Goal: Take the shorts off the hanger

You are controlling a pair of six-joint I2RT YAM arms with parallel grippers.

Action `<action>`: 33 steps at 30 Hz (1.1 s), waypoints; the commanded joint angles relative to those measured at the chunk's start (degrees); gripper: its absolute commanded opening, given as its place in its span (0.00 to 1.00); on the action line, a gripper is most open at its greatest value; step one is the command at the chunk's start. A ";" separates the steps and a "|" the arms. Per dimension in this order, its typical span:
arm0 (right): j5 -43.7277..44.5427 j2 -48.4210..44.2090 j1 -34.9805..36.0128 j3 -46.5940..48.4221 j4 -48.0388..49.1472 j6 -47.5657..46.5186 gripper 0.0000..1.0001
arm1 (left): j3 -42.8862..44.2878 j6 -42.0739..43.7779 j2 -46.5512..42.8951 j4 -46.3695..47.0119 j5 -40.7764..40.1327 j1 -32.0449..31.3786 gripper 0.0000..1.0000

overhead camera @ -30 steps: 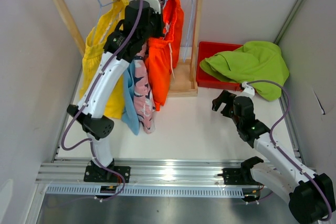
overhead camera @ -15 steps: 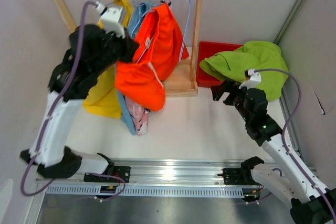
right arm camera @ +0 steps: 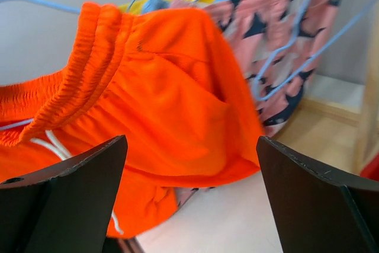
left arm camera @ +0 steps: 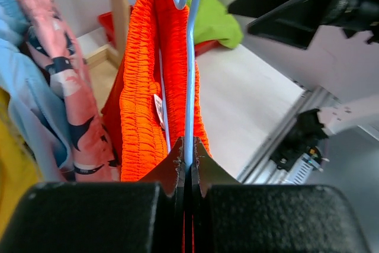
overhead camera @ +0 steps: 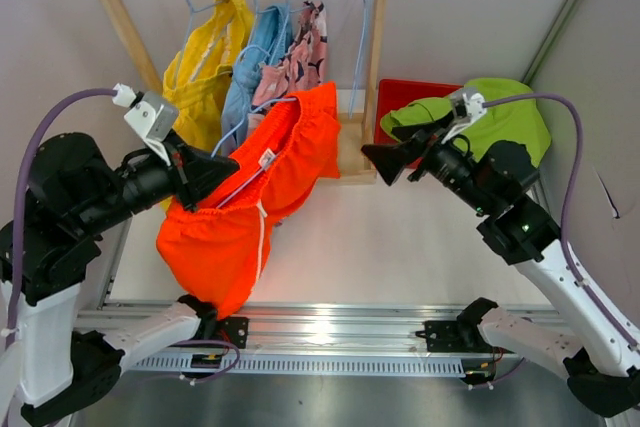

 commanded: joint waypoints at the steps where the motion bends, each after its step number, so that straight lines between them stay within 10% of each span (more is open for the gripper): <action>1: 3.52 1.88 5.87 3.26 -0.93 -3.55 0.99 | 0.86 -2.35 -1.91 6.34 10.14 -0.24 0.00; 17: 14.35 6.90 16.96 3.35 3.11 -5.76 0.97 | -0.98 -7.54 -9.82 10.83 19.55 -4.02 0.00; 18: 14.53 6.90 17.05 3.27 3.46 -5.84 0.93 | -2.03 -7.54 -10.78 10.92 19.82 -4.46 0.00; 21: 14.44 6.11 17.14 3.09 4.34 -6.11 0.38 | -5.27 -7.63 -12.45 10.83 19.91 -4.90 0.00; 22: 14.53 5.76 17.05 3.09 4.52 -6.46 0.05 | -6.08 -7.89 -12.81 10.83 20.43 -4.90 0.00; 33: 26.72 -0.48 16.53 7.04 1.27 -11.90 0.00 | -21.72 -7.90 -17.47 9.95 22.37 -5.17 0.00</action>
